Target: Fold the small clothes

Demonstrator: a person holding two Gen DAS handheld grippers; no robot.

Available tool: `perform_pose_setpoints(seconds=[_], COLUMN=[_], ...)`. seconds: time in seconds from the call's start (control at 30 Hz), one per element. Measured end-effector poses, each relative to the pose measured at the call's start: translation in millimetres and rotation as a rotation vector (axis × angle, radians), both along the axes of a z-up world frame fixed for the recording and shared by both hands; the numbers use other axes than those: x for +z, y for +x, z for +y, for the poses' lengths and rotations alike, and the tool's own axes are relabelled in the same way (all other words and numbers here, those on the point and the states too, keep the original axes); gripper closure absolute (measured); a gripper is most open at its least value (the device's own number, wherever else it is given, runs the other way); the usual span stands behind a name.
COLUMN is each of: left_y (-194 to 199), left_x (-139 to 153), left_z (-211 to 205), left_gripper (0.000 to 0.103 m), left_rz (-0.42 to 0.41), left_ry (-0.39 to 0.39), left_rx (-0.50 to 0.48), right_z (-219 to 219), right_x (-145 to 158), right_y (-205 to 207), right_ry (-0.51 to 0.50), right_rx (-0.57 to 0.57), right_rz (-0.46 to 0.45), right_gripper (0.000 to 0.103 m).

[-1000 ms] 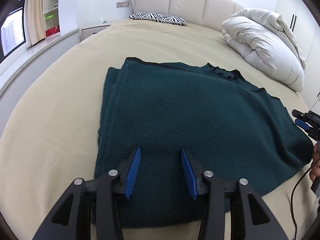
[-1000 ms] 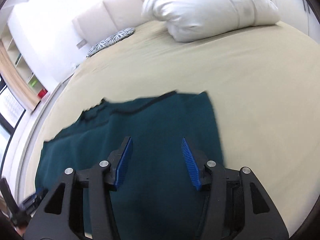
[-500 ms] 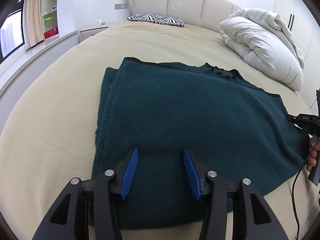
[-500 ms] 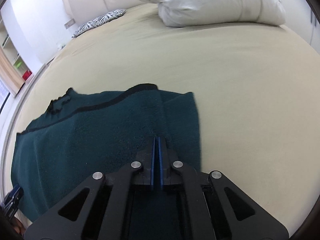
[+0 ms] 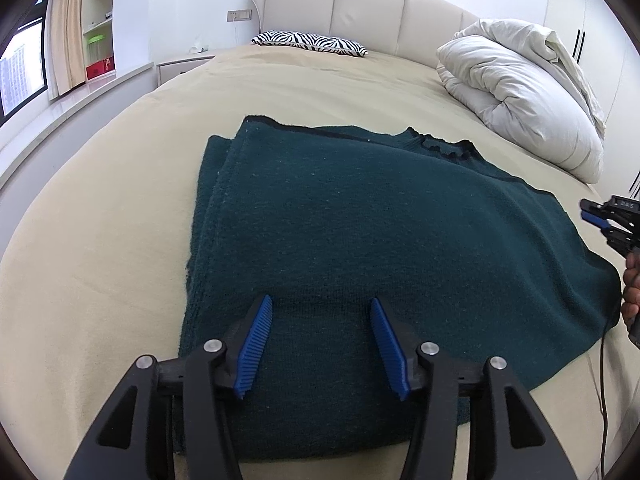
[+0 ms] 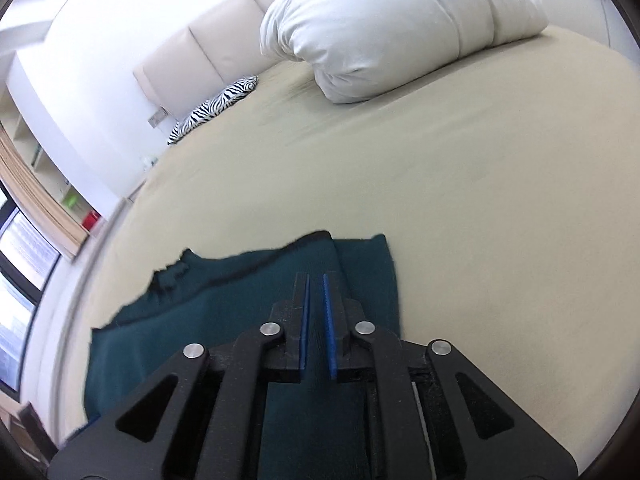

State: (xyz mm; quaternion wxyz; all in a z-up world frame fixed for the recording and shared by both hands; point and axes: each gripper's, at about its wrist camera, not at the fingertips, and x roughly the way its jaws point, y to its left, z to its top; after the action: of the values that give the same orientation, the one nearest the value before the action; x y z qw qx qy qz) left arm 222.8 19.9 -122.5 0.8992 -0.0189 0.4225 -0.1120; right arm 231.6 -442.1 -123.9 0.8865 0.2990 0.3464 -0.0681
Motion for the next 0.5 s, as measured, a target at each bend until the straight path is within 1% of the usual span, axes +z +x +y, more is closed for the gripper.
perform_pose_setpoints(seconds=[0.03, 0.07, 0.1, 0.17, 0.2, 0.23, 0.27, 0.3, 0.33, 0.37, 0.43, 0.5], left_y=[0.1, 0.1, -0.5, -0.5, -0.9, -0.9, -0.7, -1.0, -1.1, -0.9, -0.9, -0.9], left_x=[0.0, -0.2, -0.3, -0.5, -0.6, -0.8, -0.8, -0.9, -0.9, -0.9, -0.8, -0.8], left_z=[0.1, -0.1, -0.2, -0.3, -0.3, -0.2, -0.4, -0.3, -0.3, -0.3, -0.4, -0.3], left_gripper=[0.048, 0.048, 0.048, 0.048, 0.047, 0.047, 0.047, 0.047, 0.047, 0.047, 0.047, 0.047], left_rz=[-0.001, -0.002, -0.002, -0.003, -0.003, -0.003, -0.003, -0.004, -0.004, -0.004, -0.005, -0.005], left_ry=[-0.002, -0.003, -0.003, -0.005, -0.007, -0.008, -0.009, -0.009, -0.009, -0.01, -0.009, -0.009], left_rx=[-0.001, -0.001, -0.001, -0.002, -0.003, -0.003, -0.004, -0.004, -0.004, -0.004, -0.003, -0.003], right_z=[-1.9, -1.8, -1.4, -5.5, -11.1, -12.2, -15.7, -16.8, -15.6, -13.8, -11.2, -18.3], right_x=[-4.5, -8.3, -16.0, -33.4, -42.0, -44.4, -45.9, -45.4, -42.6, -39.9, -29.5, -23.4], right_y=[9.4, 17.6, 29.8, 47.0, 54.7, 56.5, 59.9, 61.6, 62.4, 62.0, 55.4, 49.9], right_ry=[0.025, 0.028, 0.033, 0.051, 0.095, 0.129, 0.147, 0.143, 0.108, 0.079, 0.005, 0.004], right_rx=[0.028, 0.05, 0.083, 0.085, 0.087, 0.086, 0.081, 0.081, 0.083, 0.085, 0.068, 0.027], right_rz=[0.025, 0.049, 0.093, 0.192, 0.204, 0.193, 0.194, 0.201, 0.212, 0.208, 0.18, 0.147], right_gripper=[0.085, 0.084, 0.084, 0.085, 0.087, 0.087, 0.09, 0.095, 0.099, 0.101, 0.102, 0.102])
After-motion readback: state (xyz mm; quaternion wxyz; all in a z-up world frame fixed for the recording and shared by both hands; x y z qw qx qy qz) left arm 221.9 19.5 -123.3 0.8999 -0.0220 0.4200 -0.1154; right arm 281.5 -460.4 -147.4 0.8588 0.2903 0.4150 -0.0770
